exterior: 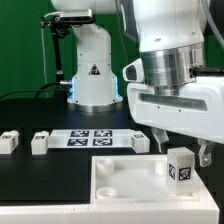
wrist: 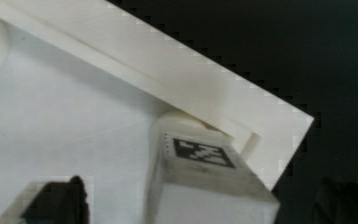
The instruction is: Assemble square table
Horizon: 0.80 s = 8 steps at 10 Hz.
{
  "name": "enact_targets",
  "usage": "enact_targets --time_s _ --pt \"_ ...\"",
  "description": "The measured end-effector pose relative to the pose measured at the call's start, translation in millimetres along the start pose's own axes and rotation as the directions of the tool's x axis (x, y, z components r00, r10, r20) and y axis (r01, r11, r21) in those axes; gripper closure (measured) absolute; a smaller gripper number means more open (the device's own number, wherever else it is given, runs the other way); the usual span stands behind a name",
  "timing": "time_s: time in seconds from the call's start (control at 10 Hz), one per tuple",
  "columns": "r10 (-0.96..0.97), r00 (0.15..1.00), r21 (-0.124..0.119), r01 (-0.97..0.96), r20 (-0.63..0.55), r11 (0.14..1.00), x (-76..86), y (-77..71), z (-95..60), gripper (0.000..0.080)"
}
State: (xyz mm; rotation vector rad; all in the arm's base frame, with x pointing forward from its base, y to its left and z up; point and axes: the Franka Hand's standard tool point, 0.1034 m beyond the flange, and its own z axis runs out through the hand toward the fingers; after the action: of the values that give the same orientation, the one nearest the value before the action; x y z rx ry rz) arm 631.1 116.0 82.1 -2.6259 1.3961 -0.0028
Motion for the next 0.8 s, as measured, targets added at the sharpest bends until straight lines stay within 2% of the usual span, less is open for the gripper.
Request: enact_targets --time_s 0.2,0.4,0.6,0.8 --pt "-0.215 0.977 -0.004 0.215 -0.002 0.977 0.6 0.8 0.6 0.0151" --pt "-0.435 0.901 -0.017 0.434 0.000 0.901 0.9 2.6 2.2 0.0150" --pt "-0.659 0.752 -0.037 0.659 -0.001 0.751 2.7 2.0 1.1 0.0150" --pt "-0.803 0.596 -0.055 0.802 0.008 0.594 2.2 -1.8 -0.9 0.0150"
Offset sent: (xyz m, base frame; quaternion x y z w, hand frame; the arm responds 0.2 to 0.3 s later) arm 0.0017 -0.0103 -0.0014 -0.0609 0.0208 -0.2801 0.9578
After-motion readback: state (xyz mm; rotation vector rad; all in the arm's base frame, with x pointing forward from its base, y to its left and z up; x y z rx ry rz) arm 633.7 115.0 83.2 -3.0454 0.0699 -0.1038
